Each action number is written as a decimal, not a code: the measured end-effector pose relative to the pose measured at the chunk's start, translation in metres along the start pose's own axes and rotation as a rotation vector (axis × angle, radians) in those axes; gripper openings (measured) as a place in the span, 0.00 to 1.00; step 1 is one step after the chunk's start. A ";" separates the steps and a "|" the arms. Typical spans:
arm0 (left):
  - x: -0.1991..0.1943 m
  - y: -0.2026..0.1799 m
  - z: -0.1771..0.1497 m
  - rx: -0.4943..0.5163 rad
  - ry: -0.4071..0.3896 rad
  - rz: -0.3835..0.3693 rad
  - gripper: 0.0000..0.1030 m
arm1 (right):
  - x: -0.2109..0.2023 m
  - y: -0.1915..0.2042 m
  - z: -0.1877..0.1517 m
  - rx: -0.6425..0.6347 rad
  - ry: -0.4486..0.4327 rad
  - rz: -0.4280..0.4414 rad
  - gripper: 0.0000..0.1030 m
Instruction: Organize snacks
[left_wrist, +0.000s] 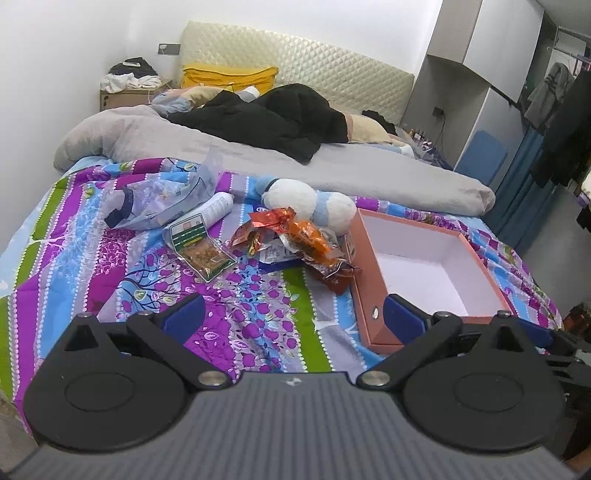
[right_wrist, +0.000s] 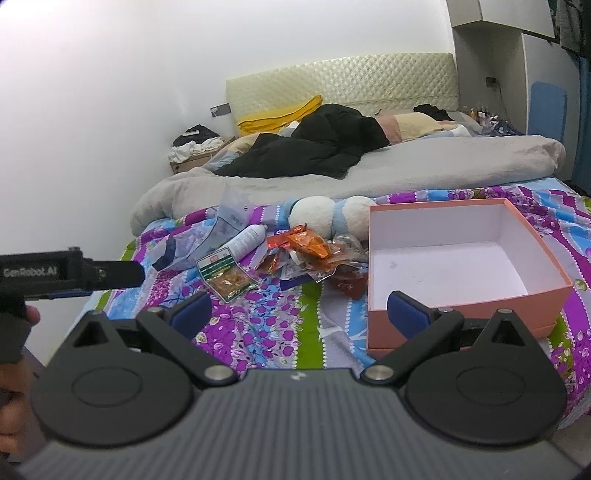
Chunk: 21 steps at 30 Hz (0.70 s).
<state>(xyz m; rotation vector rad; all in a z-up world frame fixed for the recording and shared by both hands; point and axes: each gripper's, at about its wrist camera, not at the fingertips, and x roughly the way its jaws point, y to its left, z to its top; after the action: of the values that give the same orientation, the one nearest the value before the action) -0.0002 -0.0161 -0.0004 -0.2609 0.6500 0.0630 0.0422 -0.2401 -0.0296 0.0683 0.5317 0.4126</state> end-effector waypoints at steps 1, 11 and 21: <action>0.000 0.000 0.000 -0.002 0.003 0.000 1.00 | 0.000 0.000 0.000 0.000 -0.001 0.000 1.00; -0.003 -0.004 0.003 0.000 -0.008 -0.006 1.00 | -0.005 0.002 0.003 0.002 -0.013 -0.002 1.00; 0.000 -0.002 0.002 -0.012 0.008 -0.005 1.00 | -0.004 0.000 0.000 -0.001 -0.002 -0.007 1.00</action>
<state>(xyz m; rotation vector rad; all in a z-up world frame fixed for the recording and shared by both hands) 0.0017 -0.0172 0.0014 -0.2743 0.6572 0.0607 0.0391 -0.2414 -0.0278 0.0658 0.5299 0.4065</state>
